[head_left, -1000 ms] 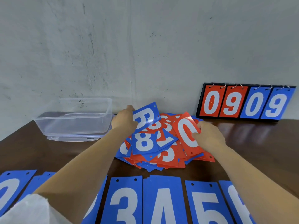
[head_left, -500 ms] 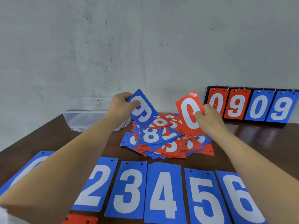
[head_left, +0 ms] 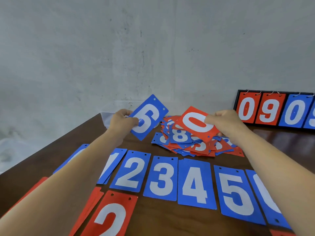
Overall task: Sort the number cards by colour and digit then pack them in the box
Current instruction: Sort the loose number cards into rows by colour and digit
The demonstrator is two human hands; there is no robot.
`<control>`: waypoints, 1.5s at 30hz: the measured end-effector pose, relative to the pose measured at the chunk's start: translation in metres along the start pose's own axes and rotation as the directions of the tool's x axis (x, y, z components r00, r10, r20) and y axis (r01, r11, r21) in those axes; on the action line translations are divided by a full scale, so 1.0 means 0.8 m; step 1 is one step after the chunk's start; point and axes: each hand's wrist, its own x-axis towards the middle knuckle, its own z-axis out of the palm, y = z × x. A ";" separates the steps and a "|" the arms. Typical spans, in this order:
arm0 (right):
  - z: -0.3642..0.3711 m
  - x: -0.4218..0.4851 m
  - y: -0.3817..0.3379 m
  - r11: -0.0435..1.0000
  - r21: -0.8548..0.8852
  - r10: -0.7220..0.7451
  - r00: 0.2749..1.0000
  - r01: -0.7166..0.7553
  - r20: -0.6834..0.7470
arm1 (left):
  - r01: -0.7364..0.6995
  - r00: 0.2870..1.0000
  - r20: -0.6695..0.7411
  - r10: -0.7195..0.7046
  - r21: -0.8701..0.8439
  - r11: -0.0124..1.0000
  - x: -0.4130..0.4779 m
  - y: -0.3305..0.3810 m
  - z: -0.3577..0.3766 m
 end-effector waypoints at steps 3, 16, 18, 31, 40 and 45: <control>0.009 -0.018 -0.016 0.999 -0.037 -0.030 0.993 0.034 0.112 | 0.034 0.999 0.013 -0.034 -0.057 0.998 -0.008 -0.012 -0.025; 0.062 -0.126 -0.074 0.980 0.151 -0.131 0.991 0.132 -0.017 | 0.092 0.996 0.021 -0.090 -0.171 0.981 -0.059 -0.042 -0.129; 0.069 -0.136 -0.072 0.982 0.147 -0.117 0.992 0.122 -0.042 | 0.090 0.996 0.032 -0.085 -0.173 0.981 -0.064 -0.047 -0.141; 0.101 -0.195 -0.093 0.947 0.308 -0.130 0.985 0.091 0.110 | -0.173 0.984 0.042 0.173 0.010 0.985 -0.094 -0.063 -0.176; 0.170 -0.215 -0.105 0.959 0.282 -0.091 0.973 0.028 0.214 | -0.181 0.894 0.399 0.206 -0.098 0.978 -0.162 -0.040 -0.167; 0.193 -0.226 -0.111 0.957 0.289 -0.098 0.975 0.037 0.200 | -0.196 0.909 0.370 0.194 -0.034 0.980 -0.176 -0.059 -0.162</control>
